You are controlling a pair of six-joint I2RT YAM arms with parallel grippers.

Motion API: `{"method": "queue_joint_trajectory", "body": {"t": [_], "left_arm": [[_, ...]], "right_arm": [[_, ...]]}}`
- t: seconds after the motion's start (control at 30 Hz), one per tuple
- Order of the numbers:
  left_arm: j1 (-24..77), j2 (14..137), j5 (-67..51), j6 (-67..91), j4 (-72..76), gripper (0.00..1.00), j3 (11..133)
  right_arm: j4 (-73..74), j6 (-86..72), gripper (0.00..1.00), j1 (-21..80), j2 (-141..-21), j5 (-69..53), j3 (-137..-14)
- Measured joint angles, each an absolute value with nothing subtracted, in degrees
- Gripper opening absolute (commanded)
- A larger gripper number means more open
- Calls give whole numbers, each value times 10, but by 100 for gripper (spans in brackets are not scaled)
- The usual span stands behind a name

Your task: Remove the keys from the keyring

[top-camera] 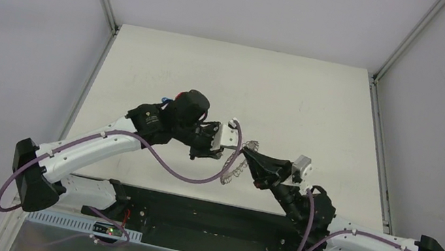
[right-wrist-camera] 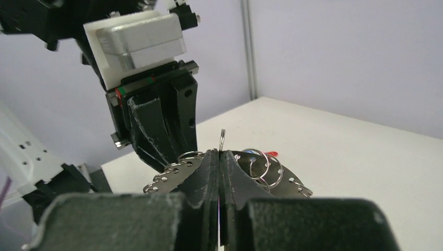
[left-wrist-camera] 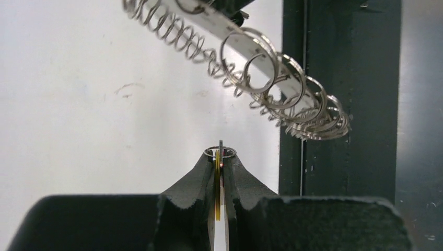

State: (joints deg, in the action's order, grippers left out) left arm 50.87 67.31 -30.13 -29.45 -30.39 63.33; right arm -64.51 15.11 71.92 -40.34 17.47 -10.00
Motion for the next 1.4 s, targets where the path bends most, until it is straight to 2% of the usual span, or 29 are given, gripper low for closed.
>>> {"method": "queue_joint_trajectory", "body": {"t": [0.17, 0.37, 0.57, 0.63, 0.67, 0.7, 0.73, 0.77, 0.8, 1.07, 1.4], "left_arm": [[478, 707, -218, -240, -302, 0, 647], [379, 786, -129, -165, -288, 0, 674], [252, 879, -122, -103, -279, 0, 727], [219, 910, -130, -86, -272, 7, 750], [202, 926, -130, -79, -268, 14, 760], [191, 939, -129, -74, -264, 27, 767], [183, 950, -127, -69, -260, 49, 772], [179, 960, -122, -67, -257, 85, 776], [179, 967, -114, -67, -254, 97, 778], [181, 967, -66, -25, -245, 99, 788], [181, 763, -11, 57, -217, 99, 715]], "right_arm": [[-538, 150, 0, 719, -368, 244, -105], [-436, 144, 0, 719, -299, 288, -105], [-347, 142, 0, 719, -282, 293, -127], [-317, 142, 0, 719, -285, 291, -139], [-304, 141, 0, 719, -286, 291, -145], [-289, 140, 0, 719, -286, 291, -151], [-275, 139, 0, 719, -286, 291, -158], [-260, 138, 0, 719, -287, 291, -165], [-250, 137, 0, 719, -288, 292, -170], [-127, 128, 0, 688, -336, 304, -240], [-1, 107, 0, 377, -517, 93, -397]]}}
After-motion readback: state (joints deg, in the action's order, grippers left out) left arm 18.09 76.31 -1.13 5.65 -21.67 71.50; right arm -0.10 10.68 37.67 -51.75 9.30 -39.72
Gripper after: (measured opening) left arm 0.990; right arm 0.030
